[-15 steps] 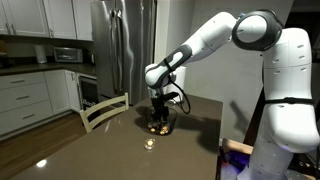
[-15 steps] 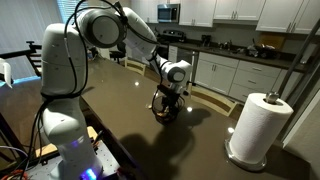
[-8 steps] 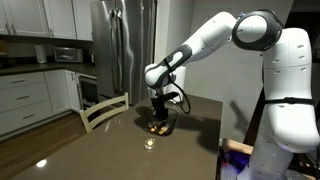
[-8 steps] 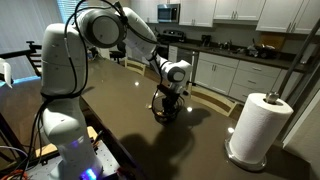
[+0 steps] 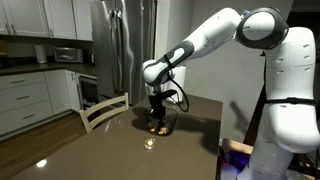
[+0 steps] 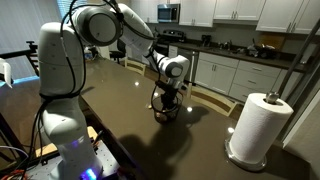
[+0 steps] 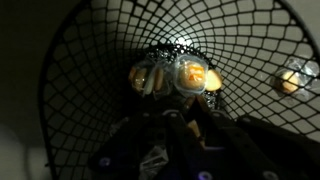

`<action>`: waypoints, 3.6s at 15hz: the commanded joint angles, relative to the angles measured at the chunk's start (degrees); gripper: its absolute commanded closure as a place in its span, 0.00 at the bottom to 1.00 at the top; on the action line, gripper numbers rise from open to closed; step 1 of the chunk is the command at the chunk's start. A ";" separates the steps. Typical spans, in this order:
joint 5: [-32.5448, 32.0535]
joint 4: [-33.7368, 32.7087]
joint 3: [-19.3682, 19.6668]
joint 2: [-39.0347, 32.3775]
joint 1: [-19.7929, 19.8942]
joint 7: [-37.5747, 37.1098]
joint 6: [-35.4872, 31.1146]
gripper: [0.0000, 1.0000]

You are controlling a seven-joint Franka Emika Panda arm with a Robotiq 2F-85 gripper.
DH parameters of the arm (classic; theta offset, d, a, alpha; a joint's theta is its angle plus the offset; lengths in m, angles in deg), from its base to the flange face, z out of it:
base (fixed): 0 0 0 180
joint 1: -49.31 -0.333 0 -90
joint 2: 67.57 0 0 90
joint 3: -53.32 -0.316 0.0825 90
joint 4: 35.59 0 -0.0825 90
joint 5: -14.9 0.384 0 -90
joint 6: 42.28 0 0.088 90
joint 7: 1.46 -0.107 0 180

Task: Pick up one candy from the black wire basket and put it on the table.

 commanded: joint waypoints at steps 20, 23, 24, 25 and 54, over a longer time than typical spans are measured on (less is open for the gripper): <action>-4.46 0.15 -0.22 -0.43 -0.66 0.38 -2.26 0.00; -6.16 0.42 -0.26 -0.81 -0.83 0.15 -4.21 0.00; -6.68 0.45 -0.27 -0.95 -0.87 0.02 -4.63 0.00; -6.88 0.48 -0.29 -1.04 -0.85 -0.02 -4.90 0.00; -9.66 2.59 -1.23 5.23 -2.93 -0.73 -4.56 0.98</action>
